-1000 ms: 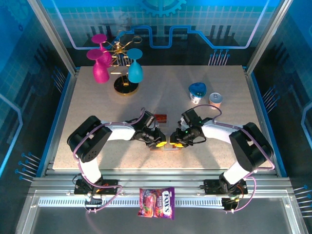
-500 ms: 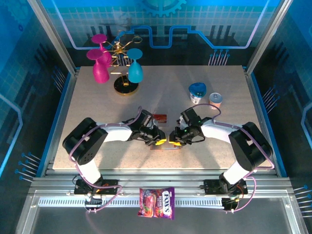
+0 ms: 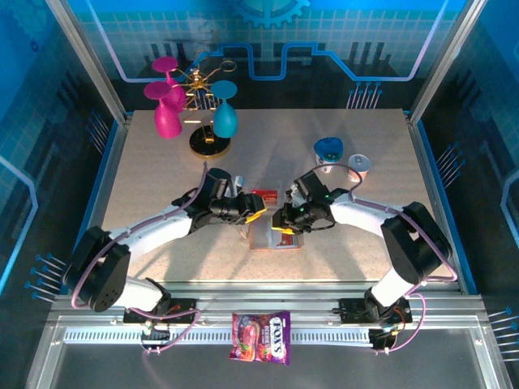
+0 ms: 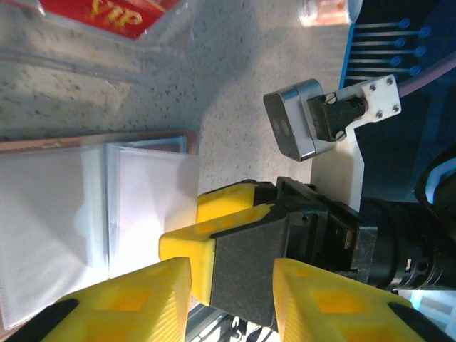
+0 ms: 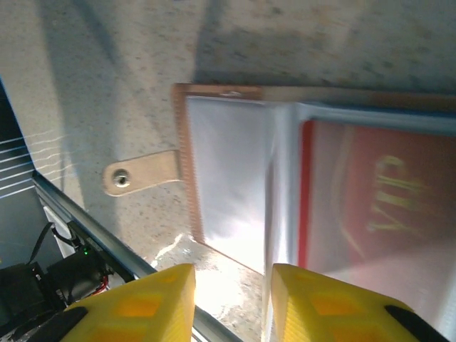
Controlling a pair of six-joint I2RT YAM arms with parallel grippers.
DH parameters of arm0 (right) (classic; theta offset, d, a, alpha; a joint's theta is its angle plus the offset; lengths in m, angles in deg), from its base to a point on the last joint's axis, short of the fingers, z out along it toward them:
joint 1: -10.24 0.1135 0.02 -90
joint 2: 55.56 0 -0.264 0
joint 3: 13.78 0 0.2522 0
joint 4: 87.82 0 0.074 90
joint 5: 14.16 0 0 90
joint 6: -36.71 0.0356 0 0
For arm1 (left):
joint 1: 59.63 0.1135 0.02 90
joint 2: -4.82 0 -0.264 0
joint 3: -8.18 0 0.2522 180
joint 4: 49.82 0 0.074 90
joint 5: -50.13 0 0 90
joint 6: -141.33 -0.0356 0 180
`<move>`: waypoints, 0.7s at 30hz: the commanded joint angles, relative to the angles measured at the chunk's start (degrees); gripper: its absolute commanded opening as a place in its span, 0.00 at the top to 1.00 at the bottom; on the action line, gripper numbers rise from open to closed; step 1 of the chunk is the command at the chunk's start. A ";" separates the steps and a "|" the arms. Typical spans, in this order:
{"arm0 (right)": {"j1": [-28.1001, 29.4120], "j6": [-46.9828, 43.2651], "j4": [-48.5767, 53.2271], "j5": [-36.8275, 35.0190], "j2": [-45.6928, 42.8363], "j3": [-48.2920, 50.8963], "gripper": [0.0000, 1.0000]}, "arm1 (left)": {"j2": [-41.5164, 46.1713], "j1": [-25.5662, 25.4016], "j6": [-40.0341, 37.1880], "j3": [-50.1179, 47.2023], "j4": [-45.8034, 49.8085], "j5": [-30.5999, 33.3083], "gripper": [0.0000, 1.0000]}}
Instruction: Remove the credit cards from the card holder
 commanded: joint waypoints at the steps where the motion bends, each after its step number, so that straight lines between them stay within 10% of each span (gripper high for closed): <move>1: 2.04 0.64 0.93 0.72 1.98 -3.35 0.62 | 3.57 2.14 -2.28 -2.24 3.47 1.55 0.62; 14: 7.76 2.00 -0.44 1.20 11.32 -10.89 0.54 | 13.78 7.87 -4.17 -7.69 4.57 1.76 0.53; 21: 9.24 3.01 -1.72 1.25 13.29 -11.58 0.53 | 14.56 11.60 2.91 -15.84 -11.75 -6.19 0.51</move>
